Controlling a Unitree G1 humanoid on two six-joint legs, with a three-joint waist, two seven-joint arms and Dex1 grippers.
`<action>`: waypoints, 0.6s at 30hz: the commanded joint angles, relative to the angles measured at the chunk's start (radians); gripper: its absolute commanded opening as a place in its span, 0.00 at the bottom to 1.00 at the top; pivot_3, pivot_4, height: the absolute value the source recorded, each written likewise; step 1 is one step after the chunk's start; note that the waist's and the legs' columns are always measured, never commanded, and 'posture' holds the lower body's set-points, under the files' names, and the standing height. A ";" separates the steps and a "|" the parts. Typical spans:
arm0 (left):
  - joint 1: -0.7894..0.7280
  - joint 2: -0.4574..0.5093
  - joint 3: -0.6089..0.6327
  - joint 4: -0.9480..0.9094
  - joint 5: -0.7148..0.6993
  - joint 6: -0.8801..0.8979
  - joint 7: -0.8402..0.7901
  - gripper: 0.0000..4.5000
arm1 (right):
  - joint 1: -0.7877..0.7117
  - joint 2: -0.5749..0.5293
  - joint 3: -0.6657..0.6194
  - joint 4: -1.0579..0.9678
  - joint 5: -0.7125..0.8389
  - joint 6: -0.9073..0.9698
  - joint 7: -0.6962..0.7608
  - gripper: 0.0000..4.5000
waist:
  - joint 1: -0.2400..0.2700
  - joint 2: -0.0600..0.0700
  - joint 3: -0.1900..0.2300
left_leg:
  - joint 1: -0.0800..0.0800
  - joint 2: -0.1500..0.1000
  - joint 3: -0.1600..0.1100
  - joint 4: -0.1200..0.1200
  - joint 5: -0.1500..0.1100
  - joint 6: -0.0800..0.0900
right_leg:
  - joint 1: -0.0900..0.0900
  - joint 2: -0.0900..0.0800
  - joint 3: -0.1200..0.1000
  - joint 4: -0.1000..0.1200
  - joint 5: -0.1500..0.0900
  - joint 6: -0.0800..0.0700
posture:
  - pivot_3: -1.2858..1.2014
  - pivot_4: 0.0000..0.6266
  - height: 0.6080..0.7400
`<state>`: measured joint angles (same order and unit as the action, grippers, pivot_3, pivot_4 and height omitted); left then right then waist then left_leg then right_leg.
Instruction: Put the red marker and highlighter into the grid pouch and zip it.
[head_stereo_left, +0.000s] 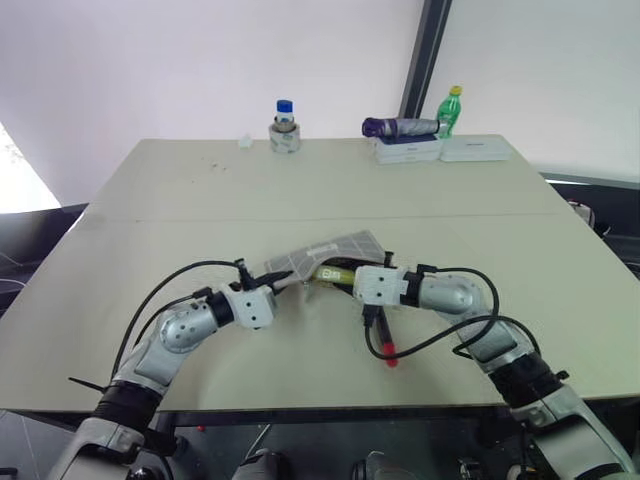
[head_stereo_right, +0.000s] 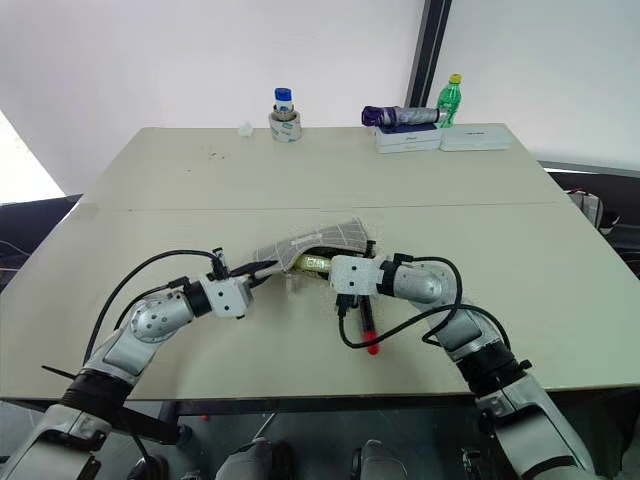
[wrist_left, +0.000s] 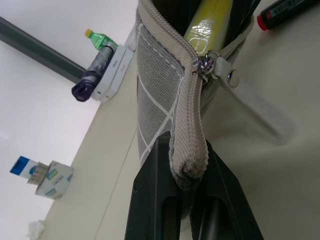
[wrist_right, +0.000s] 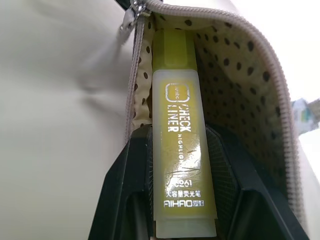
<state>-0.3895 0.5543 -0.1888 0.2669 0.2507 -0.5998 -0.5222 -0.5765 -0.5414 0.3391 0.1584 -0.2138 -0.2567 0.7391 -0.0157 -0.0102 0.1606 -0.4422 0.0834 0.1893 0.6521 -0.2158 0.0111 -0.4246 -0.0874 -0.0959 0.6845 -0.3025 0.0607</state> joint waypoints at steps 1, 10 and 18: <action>-0.005 -0.008 -0.005 -0.066 -0.021 -0.009 -0.008 0.00 | -0.055 0.029 0.026 0.020 -0.022 -0.097 -0.001 0.20 | 0.000 0.000 0.000 | 0.000 0.000 0.000 0.000 0.000 0.000 | 0.000 0.000 0.000 0.000 0.000 0.000 | 0.52 0.24 1.00; 0.001 0.002 0.034 -0.062 -0.028 0.012 0.011 0.00 | -0.117 0.064 -0.036 0.114 0.001 -0.115 -0.014 0.87 | 0.000 0.000 0.000 | 0.000 0.000 0.000 0.000 0.000 0.000 | 0.000 0.000 0.000 0.000 0.000 0.000 | 0.52 0.24 1.00; 0.037 -0.006 0.115 -0.104 -0.013 0.088 0.114 0.00 | -0.040 0.163 -0.198 -0.262 0.426 0.385 0.042 0.99 | 0.001 0.000 0.000 | 0.000 0.001 -0.001 0.000 0.000 0.000 | 0.000 0.000 0.000 0.001 0.000 0.000 | 0.52 0.24 1.00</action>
<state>-0.3606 0.5485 -0.1088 0.1996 0.2487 -0.5228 -0.4395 -0.6242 -0.3760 0.1801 0.0003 0.1251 0.0415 0.7664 -0.0146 -0.0102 0.1606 -0.4424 0.0846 0.1881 0.6524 -0.2156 0.0108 -0.4246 -0.0876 -0.0957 0.6852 -0.3025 0.0606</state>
